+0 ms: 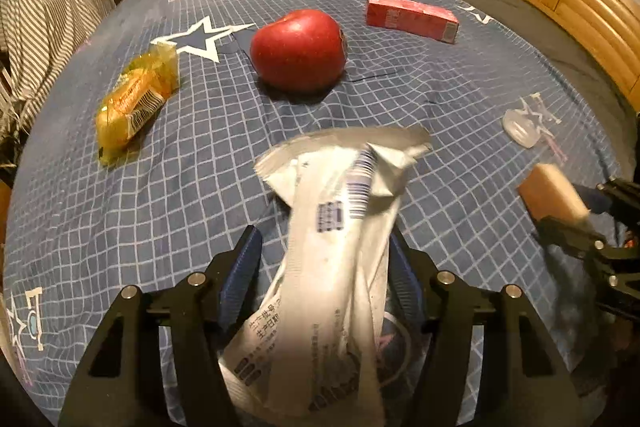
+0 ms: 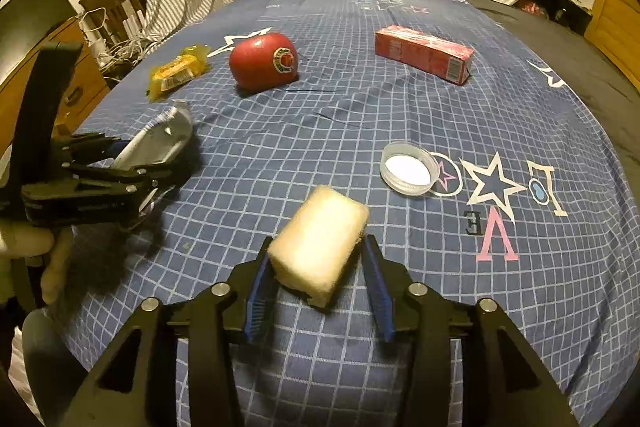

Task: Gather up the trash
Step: 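Lift the packet and sponge and carry them to the white bucket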

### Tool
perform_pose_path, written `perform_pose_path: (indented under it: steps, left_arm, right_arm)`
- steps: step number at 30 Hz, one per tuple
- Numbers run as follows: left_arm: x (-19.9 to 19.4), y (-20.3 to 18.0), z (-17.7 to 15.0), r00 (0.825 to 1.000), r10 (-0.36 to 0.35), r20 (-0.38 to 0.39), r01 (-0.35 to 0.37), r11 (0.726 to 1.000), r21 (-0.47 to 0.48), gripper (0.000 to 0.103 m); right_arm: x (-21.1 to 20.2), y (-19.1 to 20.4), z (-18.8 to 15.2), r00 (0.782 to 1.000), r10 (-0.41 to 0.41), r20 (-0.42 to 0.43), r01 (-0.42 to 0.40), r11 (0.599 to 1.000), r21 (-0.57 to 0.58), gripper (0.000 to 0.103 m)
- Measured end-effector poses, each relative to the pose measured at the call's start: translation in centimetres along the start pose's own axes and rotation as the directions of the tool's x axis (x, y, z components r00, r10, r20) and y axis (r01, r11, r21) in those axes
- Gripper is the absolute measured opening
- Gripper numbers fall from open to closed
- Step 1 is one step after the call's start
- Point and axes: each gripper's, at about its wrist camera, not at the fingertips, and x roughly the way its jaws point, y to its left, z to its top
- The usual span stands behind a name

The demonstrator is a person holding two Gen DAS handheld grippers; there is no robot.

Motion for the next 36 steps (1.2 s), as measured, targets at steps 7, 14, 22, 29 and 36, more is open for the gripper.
perform_pose_path:
  steps: [7, 14, 22, 29, 36]
  left_arm:
    - [0.1, -1.0, -0.2, 0.998, 0.052, 0.021, -0.053, 0.998, 0.031, 0.056]
    - [0.0, -0.9, -0.5, 0.998, 0.049, 0.032, -0.050, 0.998, 0.022, 0.049]
    - [-1.2, -0.5, -1.0, 0.997, 0.030, 0.068, -0.029, 0.999, -0.020, 0.031]
    - [-4.7, 0.3, -2.1, 0.988, 0.051, 0.149, -0.040, 0.997, -0.073, 0.030]
    - [-11.5, 2.3, -3.5, 0.951, 0.121, 0.285, -0.069, 0.981, -0.184, 0.030]
  right_arm:
    - [0.9, 0.1, 0.1, 1.000, -0.021, 0.005, 0.021, 1.000, -0.003, 0.048]
    - [0.8, 0.0, 0.1, 0.999, -0.025, 0.022, 0.025, 1.000, 0.012, 0.043]
    - [-0.2, 0.3, -0.1, 0.997, -0.022, 0.075, 0.021, 1.000, 0.017, 0.040]
    - [-3.0, 2.3, 0.3, 0.982, -0.027, 0.189, 0.030, 0.999, -0.012, 0.040]
    - [-6.7, 5.2, 1.7, 0.947, -0.019, 0.320, 0.029, 0.999, -0.029, 0.040]
